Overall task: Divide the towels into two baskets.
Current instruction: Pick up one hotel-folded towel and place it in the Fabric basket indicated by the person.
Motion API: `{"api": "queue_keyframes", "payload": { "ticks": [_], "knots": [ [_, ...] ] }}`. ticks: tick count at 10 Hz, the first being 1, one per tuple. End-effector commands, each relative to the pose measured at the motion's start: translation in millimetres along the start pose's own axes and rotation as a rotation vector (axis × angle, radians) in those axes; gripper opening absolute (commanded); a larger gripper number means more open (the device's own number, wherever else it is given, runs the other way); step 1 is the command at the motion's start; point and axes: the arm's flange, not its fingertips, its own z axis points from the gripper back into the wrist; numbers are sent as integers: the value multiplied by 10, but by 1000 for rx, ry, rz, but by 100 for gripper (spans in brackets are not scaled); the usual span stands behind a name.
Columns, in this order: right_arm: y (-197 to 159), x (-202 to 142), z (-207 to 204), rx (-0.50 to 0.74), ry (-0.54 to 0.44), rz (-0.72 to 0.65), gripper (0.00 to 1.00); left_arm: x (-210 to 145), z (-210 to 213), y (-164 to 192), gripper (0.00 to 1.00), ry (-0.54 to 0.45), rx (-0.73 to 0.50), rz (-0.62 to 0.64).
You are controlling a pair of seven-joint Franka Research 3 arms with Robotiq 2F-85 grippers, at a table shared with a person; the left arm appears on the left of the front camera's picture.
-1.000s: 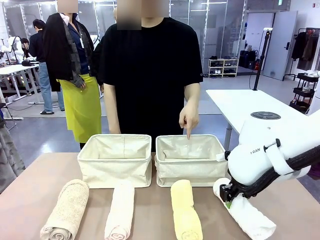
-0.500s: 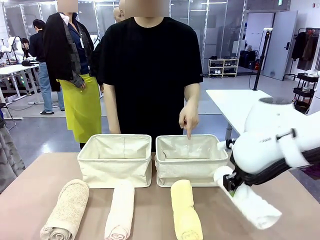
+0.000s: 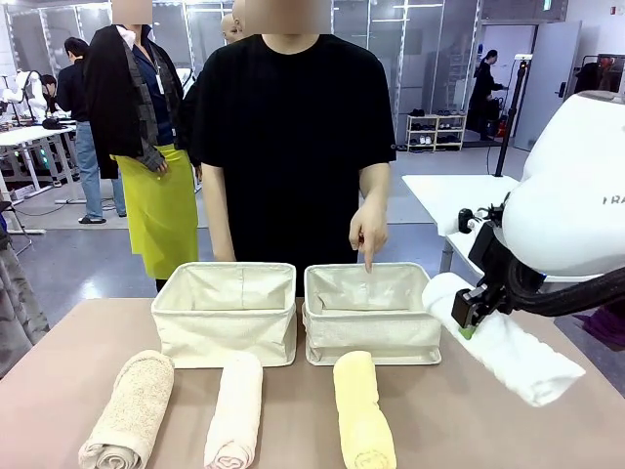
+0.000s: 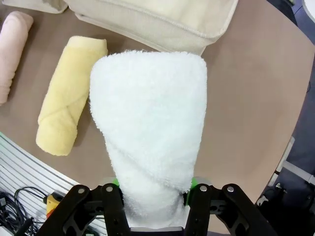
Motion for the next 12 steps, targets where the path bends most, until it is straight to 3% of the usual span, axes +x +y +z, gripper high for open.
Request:
{"api": "queue_keyframes", "payload": {
  "ticks": [1, 4, 5, 6, 8, 12],
  "knots": [
    [21, -19, -32, -11, 9, 13, 17, -14, 29, -13, 100, -6, -8, -6],
    [21, -19, -32, -11, 9, 13, 17, -14, 29, -13, 100, -6, -8, -6],
    [-1, -10, -37, 0, 9, 1, 42, -14, 29, -13, 100, -6, -8, -6],
    [39, 148, 65, -38, -1, 174, 42, -14, 29, -13, 100, -6, -8, -6],
    [62, 812, 179, -42, -5, 473, 42, -14, 29, -13, 100, -6, -8, -6],
    [236, 2015, -25, -64, 85, 1030, 42, -14, 29, -13, 100, -6, -8, -6]
  ]
}}
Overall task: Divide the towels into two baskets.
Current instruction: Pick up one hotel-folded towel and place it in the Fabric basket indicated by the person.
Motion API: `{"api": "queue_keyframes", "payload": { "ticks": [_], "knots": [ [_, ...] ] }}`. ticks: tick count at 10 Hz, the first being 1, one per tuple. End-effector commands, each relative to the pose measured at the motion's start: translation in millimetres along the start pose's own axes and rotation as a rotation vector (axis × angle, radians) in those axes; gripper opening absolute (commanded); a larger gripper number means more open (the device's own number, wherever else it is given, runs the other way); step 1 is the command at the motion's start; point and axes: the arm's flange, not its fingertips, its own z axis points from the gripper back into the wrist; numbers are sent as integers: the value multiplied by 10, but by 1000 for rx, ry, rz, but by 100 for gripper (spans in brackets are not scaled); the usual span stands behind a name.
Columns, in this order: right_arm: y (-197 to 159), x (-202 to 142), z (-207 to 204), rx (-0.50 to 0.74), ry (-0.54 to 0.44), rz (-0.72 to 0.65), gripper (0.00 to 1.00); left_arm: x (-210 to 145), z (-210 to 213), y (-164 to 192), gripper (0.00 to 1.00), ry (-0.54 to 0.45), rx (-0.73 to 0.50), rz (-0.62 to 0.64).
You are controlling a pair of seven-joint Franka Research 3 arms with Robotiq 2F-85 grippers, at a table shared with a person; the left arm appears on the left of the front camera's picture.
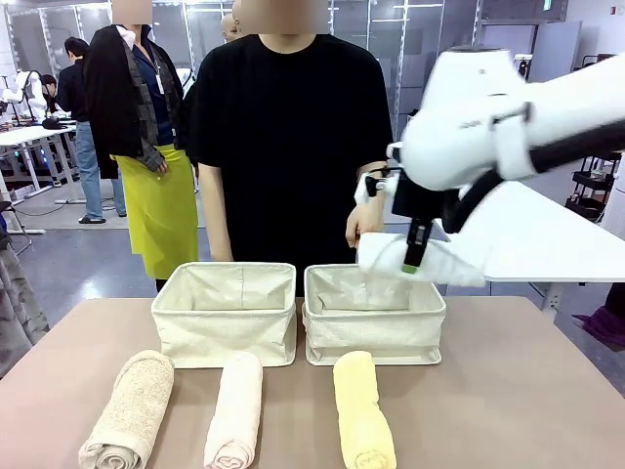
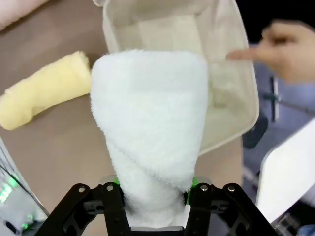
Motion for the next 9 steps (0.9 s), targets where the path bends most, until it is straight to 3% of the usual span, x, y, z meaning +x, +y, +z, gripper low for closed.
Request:
{"api": "queue_keyframes", "payload": {
  "ticks": [1, 4, 9],
  "knots": [
    [-328, 400, -64, -32, 34, 261, 42, -14, 31, -16, 100, -7, -7, -7],
    [-576, 752, -478, 21, -37, 320, 42, -14, 31, -16, 100, -7, -7, -7],
    [-680, 806, -1160, 51, -56, 360, 42, -14, 31, -16, 100, -7, -7, -7]
  ]
}}
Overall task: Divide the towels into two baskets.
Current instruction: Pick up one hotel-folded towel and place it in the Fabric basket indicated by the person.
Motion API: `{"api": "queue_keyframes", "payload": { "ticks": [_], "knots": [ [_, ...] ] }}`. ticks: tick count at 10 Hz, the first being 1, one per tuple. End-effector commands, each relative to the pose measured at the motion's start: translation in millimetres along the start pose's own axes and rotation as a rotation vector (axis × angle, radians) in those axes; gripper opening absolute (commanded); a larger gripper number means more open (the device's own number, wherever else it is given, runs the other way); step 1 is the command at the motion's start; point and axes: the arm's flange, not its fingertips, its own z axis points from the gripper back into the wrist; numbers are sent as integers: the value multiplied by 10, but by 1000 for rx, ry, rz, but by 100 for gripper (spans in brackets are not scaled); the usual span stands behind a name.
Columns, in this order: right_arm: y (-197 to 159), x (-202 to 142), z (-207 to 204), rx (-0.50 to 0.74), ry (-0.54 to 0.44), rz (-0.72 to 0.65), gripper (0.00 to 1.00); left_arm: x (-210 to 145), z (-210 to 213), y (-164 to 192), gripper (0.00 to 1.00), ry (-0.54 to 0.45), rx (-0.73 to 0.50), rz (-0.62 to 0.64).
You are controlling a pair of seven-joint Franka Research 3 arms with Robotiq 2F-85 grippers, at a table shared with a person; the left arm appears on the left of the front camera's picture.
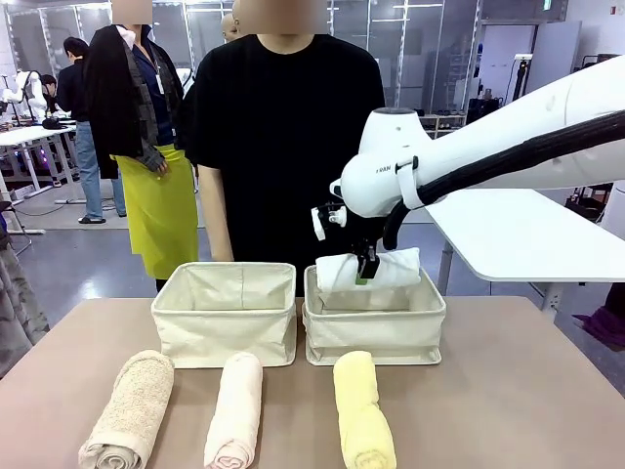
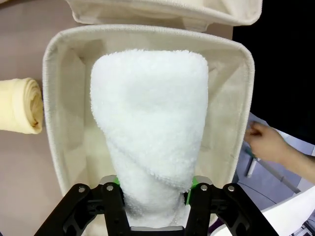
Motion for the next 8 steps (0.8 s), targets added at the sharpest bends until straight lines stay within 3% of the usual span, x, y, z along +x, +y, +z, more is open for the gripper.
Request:
{"api": "queue_keyframes", "payload": {
  "ticks": [1, 3, 4, 5, 7, 8],
  "knots": [
    [-73, -28, -102, 0, -10, 30, 42, -13, 29, -19, 100, -7, -8, -7],
    [-119, -65, -164, 10, -11, 18, 42, -13, 29, -19, 100, -7, -8, -7],
    [-143, -81, -149, 2, -17, 15, 52, -13, 29, -19, 100, -7, -8, -7],
    [-161, -98, -137, -6, -11, 13, 74, -13, 29, -19, 100, -7, -8, -7],
    [-179, -112, -132, -6, -17, 5, 100, -13, 29, -19, 100, -7, -8, -7],
    [-175, -114, -132, -7, -16, 6, 100, -13, 29, -19, 100, -7, -8, -7]
  ]
}}
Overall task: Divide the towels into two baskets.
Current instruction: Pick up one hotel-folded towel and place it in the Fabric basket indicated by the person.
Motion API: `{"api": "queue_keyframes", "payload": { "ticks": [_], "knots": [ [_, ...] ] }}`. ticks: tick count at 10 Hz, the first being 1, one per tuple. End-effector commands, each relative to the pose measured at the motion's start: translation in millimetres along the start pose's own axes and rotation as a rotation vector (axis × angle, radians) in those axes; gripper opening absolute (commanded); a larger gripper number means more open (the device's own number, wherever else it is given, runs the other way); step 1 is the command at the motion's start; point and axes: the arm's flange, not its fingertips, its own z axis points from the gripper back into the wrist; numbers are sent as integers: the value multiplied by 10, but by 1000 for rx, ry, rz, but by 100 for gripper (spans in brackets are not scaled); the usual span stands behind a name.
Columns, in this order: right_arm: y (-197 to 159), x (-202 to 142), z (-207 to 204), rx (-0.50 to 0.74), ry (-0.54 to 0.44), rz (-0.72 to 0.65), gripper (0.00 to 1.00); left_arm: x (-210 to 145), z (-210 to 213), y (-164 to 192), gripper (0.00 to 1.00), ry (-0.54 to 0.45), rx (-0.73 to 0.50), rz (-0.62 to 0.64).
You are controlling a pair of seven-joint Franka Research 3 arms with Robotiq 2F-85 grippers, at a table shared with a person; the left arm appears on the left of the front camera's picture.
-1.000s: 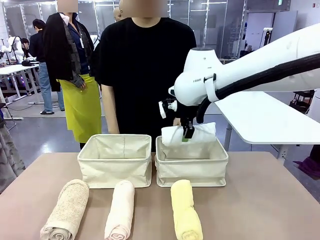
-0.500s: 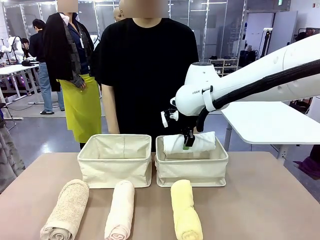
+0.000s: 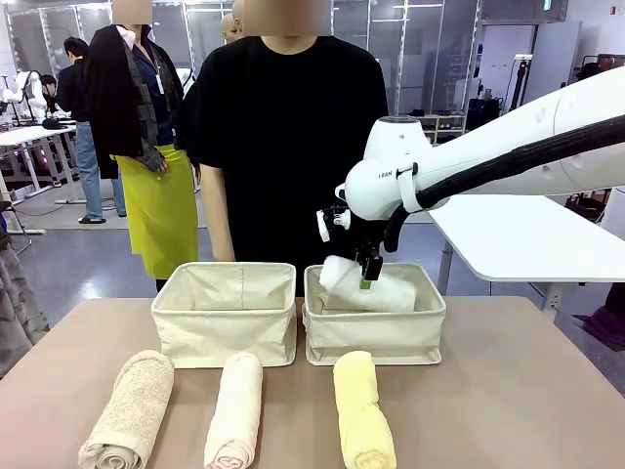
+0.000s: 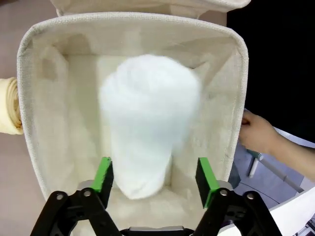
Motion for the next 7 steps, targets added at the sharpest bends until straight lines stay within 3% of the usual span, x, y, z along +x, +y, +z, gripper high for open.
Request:
{"api": "queue_keyframes", "payload": {
  "ticks": [1, 4, 7],
  "knots": [
    [5, -3, -8, -3, -5, 30, 100, -14, 29, -19, 100, -7, -8, -7],
    [89, -75, 48, -19, -34, -7, 100, -14, 29, -19, 100, -7, -8, -7],
    [-1, 1, 3, 0, -1, 0, 100, -14, 29, -19, 100, -7, -8, -7]
  ]
}}
